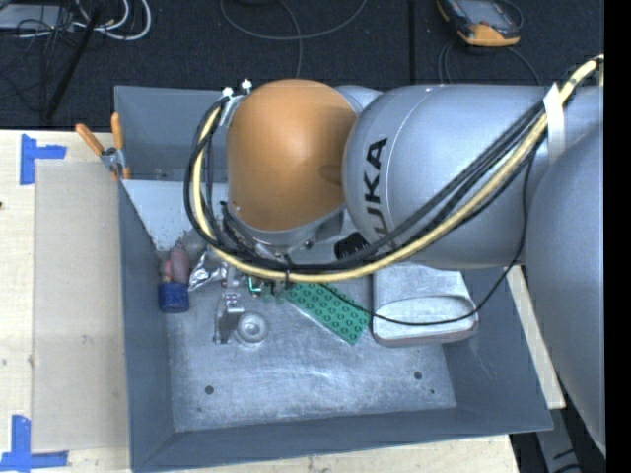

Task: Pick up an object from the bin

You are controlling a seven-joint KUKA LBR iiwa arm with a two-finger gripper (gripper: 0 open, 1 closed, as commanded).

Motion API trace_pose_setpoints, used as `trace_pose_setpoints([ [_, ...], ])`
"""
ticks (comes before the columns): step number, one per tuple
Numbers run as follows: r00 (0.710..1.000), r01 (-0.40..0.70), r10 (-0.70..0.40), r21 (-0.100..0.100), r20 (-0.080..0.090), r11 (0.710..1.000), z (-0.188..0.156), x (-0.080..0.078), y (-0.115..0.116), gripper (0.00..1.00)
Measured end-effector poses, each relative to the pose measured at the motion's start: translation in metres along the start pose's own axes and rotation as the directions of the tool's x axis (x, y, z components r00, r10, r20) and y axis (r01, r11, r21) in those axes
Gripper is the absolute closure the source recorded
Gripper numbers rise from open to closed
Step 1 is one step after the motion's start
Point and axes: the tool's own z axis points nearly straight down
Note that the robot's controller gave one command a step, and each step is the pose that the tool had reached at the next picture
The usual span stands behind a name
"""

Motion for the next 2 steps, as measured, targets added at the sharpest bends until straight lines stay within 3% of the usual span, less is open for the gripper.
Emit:
trace_pose_setpoints([
  [1, 1.0, 0.001, -0.001, 0.003, 0.004, 1.0, 0.065, -0.055, -0.063, 0.0],
  [2, 0.991, 0.136, -0.136, 0.003, 0.002, 0.991, 0.114, -0.034, -0.161, 0.0],
])
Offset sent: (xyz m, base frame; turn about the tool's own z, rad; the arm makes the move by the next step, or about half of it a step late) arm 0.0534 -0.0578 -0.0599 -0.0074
